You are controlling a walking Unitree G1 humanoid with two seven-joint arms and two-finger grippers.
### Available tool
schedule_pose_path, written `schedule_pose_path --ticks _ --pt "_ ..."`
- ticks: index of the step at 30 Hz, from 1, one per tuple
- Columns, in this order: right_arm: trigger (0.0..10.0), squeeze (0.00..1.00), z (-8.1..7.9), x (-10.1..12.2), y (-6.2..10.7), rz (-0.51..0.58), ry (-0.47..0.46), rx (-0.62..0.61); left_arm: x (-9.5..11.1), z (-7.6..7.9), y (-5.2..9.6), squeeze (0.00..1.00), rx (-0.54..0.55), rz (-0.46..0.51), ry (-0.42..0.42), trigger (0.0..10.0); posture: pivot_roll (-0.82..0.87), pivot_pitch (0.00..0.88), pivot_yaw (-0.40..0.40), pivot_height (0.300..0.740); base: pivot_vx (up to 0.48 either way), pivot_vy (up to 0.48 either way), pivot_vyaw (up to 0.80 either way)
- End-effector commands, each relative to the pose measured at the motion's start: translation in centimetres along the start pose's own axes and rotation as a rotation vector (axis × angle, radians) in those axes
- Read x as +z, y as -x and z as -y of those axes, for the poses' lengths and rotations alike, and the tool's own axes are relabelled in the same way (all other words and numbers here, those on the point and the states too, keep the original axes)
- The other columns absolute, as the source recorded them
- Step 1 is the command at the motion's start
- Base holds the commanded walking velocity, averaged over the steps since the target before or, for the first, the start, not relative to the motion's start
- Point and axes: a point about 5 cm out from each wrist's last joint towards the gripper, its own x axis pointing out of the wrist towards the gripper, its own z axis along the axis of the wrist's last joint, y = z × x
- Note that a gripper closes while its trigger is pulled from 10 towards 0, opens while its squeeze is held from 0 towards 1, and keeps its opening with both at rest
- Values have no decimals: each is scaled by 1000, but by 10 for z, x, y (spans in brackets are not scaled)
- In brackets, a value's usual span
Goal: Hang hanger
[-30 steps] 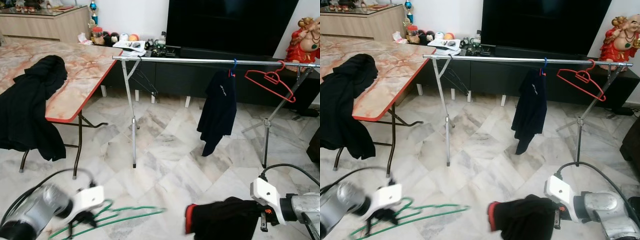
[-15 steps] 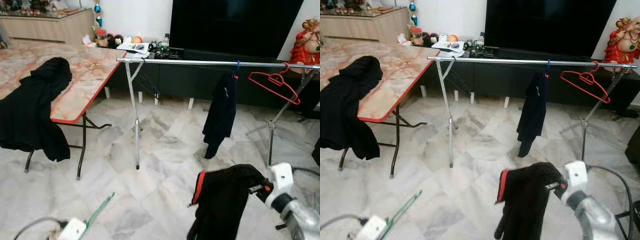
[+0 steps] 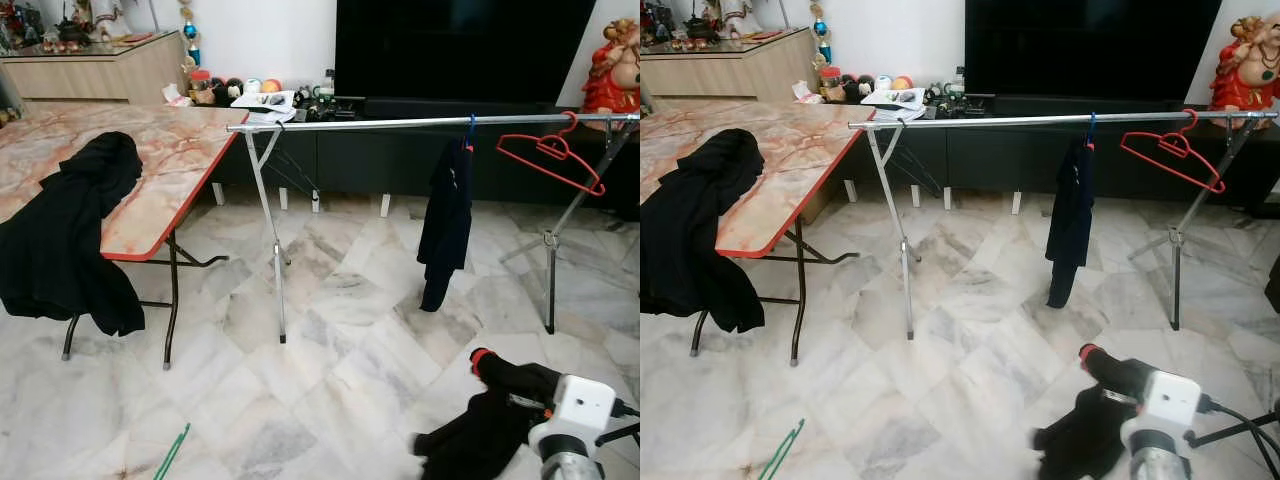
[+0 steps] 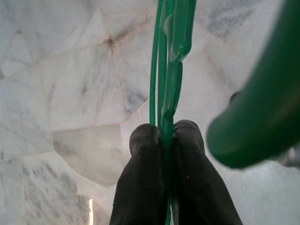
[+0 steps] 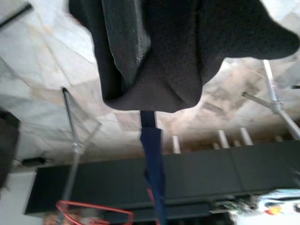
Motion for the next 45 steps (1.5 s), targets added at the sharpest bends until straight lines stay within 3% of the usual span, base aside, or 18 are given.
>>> schedule_pose_path --ticks 1,13,22,45 --pt "10000 0 -16 4 2 24 55 52 -2 -4 0 0 21 -8 40 10000 -58 0 52 740 0 0 0" --pt "10000 0 -23 10 -1 38 78 11 -8 6 0 0 2 -34 93 10000 -69 0 47 740 0 0 0" --pt "10000 0 -34 14 -9 45 109 24 -40 0 8 0 -7 -130 67 10000 -72 0 57 740 0 310 0" --pt "10000 0 -49 16 -15 38 130 47 -33 13 5 0 -42 -136 35 10000 -86 0 59 740 0 398 0"
